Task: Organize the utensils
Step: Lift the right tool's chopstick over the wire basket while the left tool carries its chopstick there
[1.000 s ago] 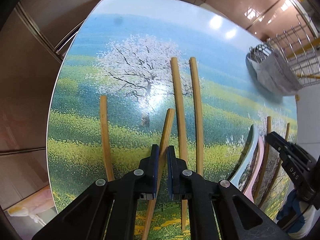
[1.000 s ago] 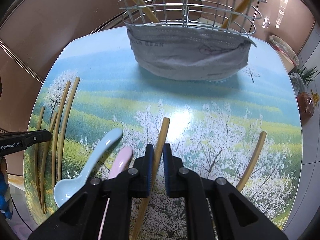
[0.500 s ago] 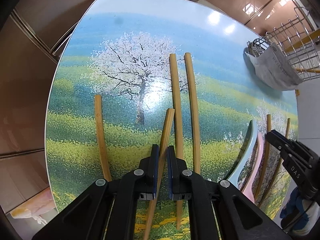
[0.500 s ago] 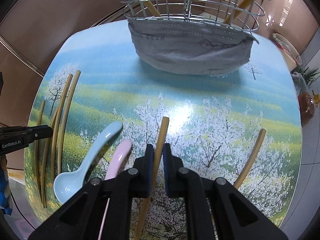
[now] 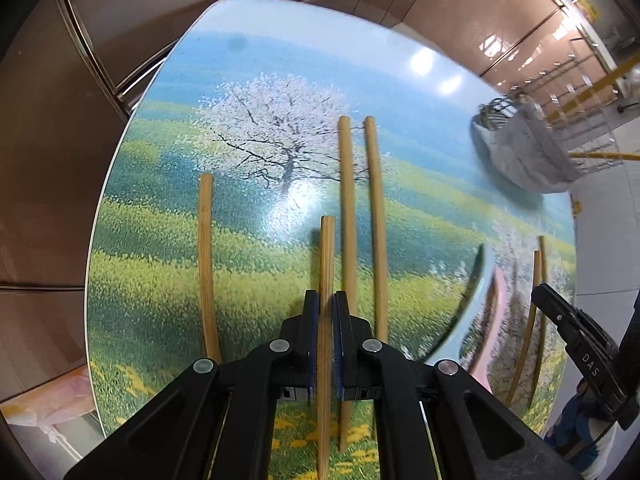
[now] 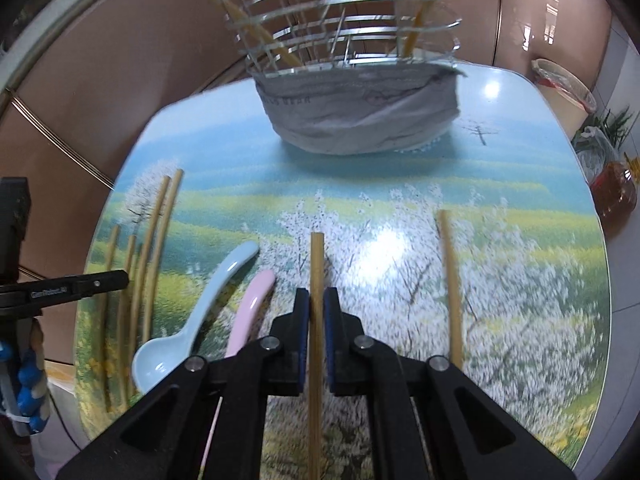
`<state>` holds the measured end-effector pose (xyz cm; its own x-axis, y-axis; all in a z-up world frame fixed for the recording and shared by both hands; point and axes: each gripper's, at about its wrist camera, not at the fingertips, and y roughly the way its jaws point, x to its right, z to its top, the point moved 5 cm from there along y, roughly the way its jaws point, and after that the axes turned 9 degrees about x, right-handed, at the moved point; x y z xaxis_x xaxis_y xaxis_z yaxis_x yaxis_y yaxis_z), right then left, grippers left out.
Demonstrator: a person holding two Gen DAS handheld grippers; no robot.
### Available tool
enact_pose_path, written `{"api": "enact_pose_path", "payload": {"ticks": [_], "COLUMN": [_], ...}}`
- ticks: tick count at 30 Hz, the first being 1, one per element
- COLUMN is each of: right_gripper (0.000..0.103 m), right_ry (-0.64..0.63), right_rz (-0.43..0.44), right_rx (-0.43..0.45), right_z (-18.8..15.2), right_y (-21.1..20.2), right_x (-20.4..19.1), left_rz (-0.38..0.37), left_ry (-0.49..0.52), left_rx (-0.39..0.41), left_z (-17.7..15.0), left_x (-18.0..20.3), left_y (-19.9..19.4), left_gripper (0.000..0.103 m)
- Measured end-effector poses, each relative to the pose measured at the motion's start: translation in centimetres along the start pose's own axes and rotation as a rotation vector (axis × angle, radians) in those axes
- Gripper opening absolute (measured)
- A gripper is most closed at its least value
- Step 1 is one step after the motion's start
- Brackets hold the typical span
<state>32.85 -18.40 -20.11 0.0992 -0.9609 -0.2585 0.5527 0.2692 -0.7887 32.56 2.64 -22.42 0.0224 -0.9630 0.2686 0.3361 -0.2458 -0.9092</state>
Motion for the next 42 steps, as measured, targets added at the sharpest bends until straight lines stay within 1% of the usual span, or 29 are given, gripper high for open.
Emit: {"api": "enact_pose_path", "payload": {"ticks": [6,9,11,17,22,28,35,38,42], "right_gripper": [0.006,0.006,0.006,0.006,0.006,0.006,0.006,0.006,0.006], "right_ry": [0.0,-0.005,-0.008,-0.019,-0.04,-0.066,-0.109,-0.124,-0.132], "right_rz": [0.071,0.084,0.089,0.105,0.118,0.124,0.107,0.096,0.084], "right_rx": [0.114,0.169,0.206,0.311,0.384,0.463,0.543,0.564,0.588], "right_z": [-1.0,-1.6,-1.8,-2.2,-3.0,-3.7,-2.6,-1.5,0.5], "right_y": [-4.2,-6.3,-8.0,-12.7,-16.3,-20.5,-24.6,-25.8,-26.9], "right_x": [-0.8,-1.4,-1.7,-3.0,-4.3,-5.7,-7.1,-7.4,-7.1], "left_rz": [-0.019,-0.025,-0.031,-0.07,-0.096,-0.12,-0.16,-0.185,-0.233], "left_ry": [0.026,0.033,0.038,0.036,0.03,0.04,0.069,0.084,0.095], "left_rx": [0.07,0.116,0.148,0.246,0.325,0.4,0.496,0.524,0.547], "left_z": [-1.3,-2.1,-2.2,-2.7,-4.1,-5.5,-5.7,-5.1,-3.4], "left_x": [0.2,0.4,-0.1,0.2,-0.3,0.1,1.7,2.8,4.8], "left_y": [-3.1,-4.8,-6.0,-10.9,-14.8,-18.6,-23.3,-25.0,-26.9], "left_gripper": [0.006,0.006,0.006,0.006,0.006,0.006,0.006,0.006,0.006]}}
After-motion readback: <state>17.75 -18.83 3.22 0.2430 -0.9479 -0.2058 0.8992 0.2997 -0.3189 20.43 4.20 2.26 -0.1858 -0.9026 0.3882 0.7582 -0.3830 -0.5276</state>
